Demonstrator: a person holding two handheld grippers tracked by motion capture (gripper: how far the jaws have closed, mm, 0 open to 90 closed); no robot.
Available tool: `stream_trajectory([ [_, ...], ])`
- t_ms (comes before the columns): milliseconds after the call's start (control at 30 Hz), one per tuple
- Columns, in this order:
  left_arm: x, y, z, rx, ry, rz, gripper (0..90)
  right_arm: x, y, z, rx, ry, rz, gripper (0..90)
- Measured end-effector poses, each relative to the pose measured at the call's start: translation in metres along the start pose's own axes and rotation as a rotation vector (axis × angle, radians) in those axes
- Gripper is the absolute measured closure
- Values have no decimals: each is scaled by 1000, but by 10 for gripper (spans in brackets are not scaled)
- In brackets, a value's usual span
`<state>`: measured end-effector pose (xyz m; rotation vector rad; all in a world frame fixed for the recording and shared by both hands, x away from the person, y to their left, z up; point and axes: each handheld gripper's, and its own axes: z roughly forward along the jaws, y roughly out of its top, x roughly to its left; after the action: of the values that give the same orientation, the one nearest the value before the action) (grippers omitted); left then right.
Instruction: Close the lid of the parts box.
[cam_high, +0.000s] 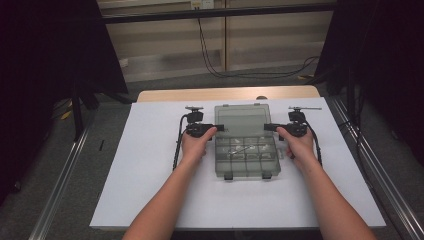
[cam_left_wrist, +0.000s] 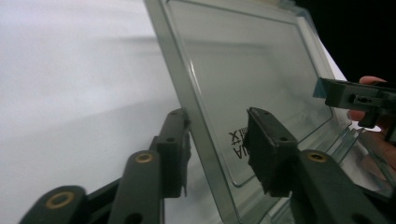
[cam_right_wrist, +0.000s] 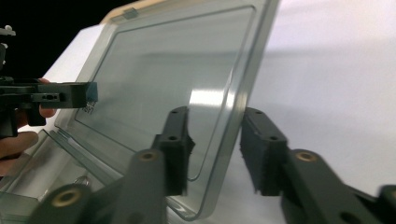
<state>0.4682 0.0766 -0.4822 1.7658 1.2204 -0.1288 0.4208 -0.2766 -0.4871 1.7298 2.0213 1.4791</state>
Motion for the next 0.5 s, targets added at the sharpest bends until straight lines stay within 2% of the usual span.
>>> stream_trajectory([
  [67, -3, 2, -5, -14, 7, 29, 652, 1, 2, -5, -25, -5, -23, 716],
  [100, -5, 3, -8, -29, -5, 34, 670, 3, 3, -7, -29, -2, -27, 744],
  [167, -7, 5, -12, -52, -1, 53, 707, 4, 5, -13, -48, -2, -50, 786],
  [200, -7, 5, -14, -51, -15, 50, 726, 6, 6, -16, -59, -9, -66, 824],
  [233, -7, 6, -16, -78, -9, 55, 743, 6, 6, -18, -60, -8, -75, 828],
  [300, -7, 6, -20, -87, -12, 65, 773, 8, 4, -20, -75, -14, -108, 834],
  [333, -7, 7, -22, -108, 0, 70, 783, 9, 4, -21, -83, -15, -120, 836],
  [367, -6, 7, -24, -102, 0, 75, 798, 10, 3, -22, -86, -18, -132, 840],
  [433, -7, 8, -23, -120, -4, 72, 793, 11, 2, -23, -102, -20, -156, 844],
  [500, -6, 9, -25, -121, -1, 101, 783, 12, 1, -24, -111, -24, -180, 843],
])
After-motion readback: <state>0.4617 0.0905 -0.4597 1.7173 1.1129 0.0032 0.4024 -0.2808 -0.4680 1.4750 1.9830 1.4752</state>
